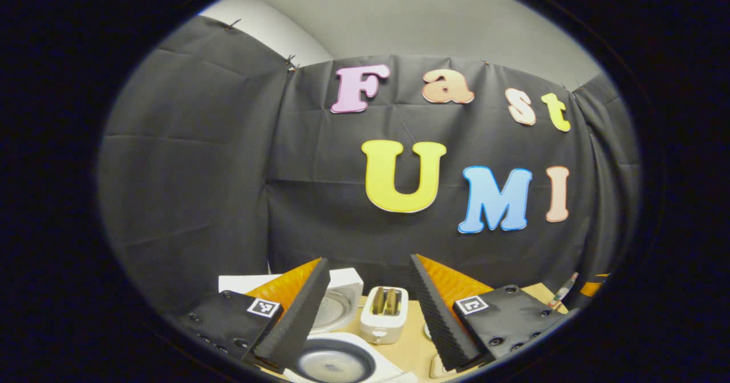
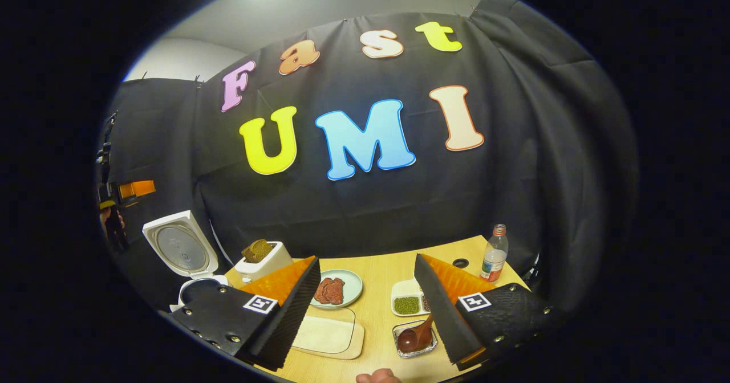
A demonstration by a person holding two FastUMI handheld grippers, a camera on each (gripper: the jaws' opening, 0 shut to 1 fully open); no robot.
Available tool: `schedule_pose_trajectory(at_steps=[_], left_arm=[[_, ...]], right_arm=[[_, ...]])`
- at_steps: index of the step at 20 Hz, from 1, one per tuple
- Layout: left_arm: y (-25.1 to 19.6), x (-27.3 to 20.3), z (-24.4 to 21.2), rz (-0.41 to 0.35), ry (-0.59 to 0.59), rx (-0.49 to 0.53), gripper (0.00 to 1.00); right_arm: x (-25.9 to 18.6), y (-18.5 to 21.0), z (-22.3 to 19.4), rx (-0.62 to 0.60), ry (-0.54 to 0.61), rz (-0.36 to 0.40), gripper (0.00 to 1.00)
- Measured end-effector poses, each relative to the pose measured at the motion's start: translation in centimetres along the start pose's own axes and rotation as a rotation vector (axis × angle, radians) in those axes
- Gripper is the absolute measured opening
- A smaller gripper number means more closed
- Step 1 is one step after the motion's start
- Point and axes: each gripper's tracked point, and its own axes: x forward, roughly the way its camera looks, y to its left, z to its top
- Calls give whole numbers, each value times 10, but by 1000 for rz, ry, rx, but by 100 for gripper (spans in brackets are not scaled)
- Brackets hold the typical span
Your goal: Close the left gripper, press the button to open the rice cooker; take a wooden spoon from the chopstick holder with the right hand, scoop a spoonful of rice and pour it into the rice cooker, then put the wooden spoon back into the chopstick holder.
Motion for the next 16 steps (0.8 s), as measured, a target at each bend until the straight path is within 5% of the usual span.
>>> schedule_pose_trajectory(at_steps=[8,16], left_arm=[[43,36,5,70,15,-32,96],[102,119,-60,169,164,-103,97]], right_arm=[[5,1,0,18,9,-27,100],[6,0,-5,23,28,-61,100]])
